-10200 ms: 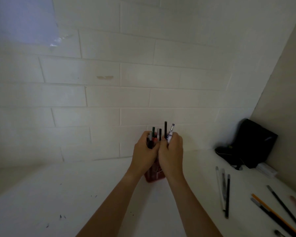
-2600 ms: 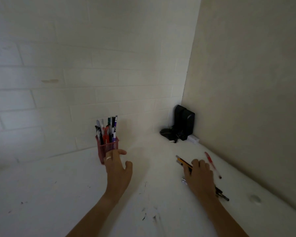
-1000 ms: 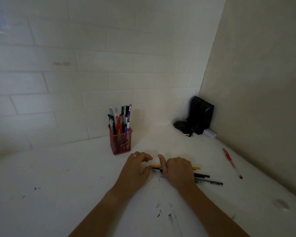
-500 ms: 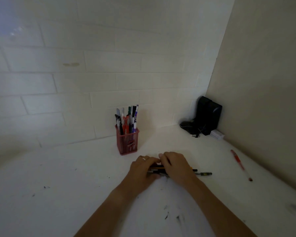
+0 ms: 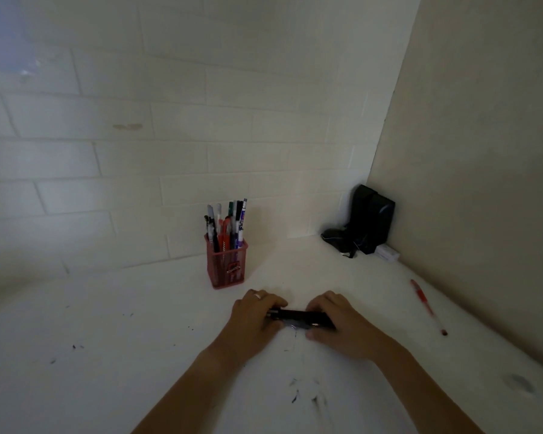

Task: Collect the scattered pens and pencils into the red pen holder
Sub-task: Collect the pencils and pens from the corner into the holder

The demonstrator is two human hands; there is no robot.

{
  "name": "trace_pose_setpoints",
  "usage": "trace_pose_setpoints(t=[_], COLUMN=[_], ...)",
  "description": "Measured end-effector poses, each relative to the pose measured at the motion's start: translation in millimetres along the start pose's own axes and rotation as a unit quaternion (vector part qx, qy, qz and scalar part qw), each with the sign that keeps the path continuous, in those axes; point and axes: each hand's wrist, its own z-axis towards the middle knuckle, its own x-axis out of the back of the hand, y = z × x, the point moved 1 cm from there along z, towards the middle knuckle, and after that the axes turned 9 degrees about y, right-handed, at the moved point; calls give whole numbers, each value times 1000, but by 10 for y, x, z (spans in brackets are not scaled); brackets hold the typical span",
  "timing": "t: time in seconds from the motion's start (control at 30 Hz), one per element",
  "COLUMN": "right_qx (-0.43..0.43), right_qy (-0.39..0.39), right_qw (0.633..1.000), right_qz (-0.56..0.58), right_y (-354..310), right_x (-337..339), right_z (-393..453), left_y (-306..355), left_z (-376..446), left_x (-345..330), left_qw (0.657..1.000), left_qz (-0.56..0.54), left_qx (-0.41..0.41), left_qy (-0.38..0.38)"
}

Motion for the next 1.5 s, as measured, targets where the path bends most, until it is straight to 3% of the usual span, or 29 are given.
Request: trace_pose_setpoints(t=[0.2, 0.37, 0.53, 0.73, 0.93, 1.23, 1.4, 1.5], right_qx=[39, 83, 83, 42, -26, -79, -96, -81], right_qy=[28, 87, 139, 163, 312, 329, 311, 302], right_qw=[999, 992, 987, 979, 934, 912, 918, 932], right_qz=[-20, -30, 5, 115, 174, 232, 225, 183], right_y=[-166, -202, -231, -279, -198, -186, -159, -184], right_x=[-225, -334, -481, -388, -282, -227, -291, -300], right_z=[134, 144, 193, 123, 123, 131, 165, 167], left_y=[70, 146, 313, 354, 306, 109, 5, 126], left_z=[55, 253, 394, 325, 206, 113, 192, 317], left_x=[123, 241, 287, 271, 317, 526, 758, 974], left_qw=[992, 976, 952, 938, 946, 972, 997, 962], left_qz=[114, 169, 213, 260, 255, 211, 41, -149], left_qx=[-41, -68, -46, -72, -103, -62, 40, 106], left_qy=[-32, -118, -215, -217, -172, -87, 54, 202])
